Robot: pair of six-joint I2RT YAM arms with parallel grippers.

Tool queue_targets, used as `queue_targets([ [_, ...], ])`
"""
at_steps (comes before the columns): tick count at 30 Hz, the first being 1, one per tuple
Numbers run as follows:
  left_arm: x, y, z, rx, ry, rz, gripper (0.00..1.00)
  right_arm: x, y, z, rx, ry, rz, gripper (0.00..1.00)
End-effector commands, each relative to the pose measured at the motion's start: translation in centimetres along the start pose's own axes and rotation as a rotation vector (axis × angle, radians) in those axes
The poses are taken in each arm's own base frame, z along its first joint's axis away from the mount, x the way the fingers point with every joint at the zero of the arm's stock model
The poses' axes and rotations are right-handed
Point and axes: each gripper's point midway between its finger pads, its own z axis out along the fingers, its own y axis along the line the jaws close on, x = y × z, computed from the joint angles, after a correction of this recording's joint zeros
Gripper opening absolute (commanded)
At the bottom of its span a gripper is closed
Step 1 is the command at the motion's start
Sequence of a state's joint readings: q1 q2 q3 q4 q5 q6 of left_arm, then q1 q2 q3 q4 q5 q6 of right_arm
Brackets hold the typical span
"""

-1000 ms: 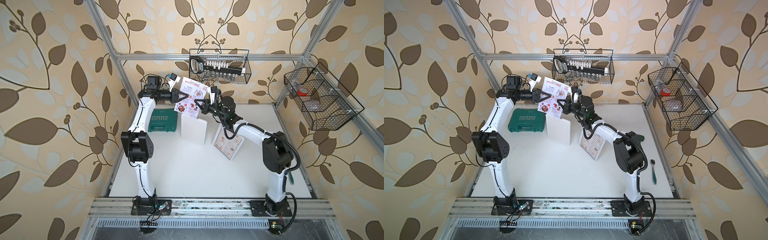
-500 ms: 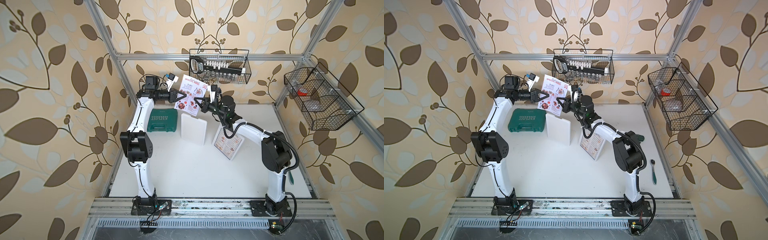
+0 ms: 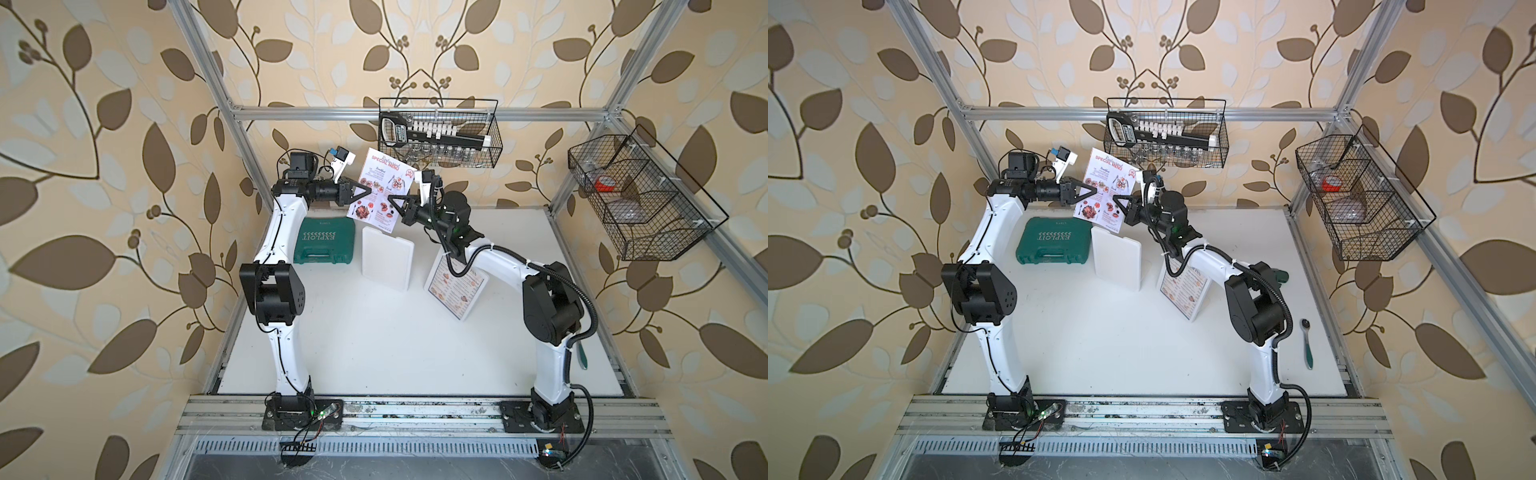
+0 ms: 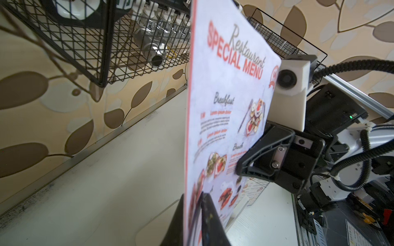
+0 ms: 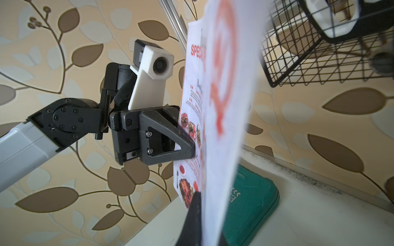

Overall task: Insert the menus into the narrow rack
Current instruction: Insert the menu into the narrow rack.

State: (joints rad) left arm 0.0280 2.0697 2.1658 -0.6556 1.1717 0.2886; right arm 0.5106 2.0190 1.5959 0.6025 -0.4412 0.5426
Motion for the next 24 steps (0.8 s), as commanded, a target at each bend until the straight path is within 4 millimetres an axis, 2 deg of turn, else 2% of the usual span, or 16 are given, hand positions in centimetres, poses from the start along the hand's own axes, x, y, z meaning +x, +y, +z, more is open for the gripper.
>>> queue_targets([
  [1, -0.19, -0.17, -0.33, 0.024, -0.012, 0.021, 0.14, 0.88, -0.48, 0.12, 0.010, -0.003, 0.013, 0.00],
  [24, 0.16, 0.08, -0.13, 0.035, -0.010, 0.012, 0.13, 1.57, -0.15, -0.39, 0.008, 0.003, 0.028, 0.00],
])
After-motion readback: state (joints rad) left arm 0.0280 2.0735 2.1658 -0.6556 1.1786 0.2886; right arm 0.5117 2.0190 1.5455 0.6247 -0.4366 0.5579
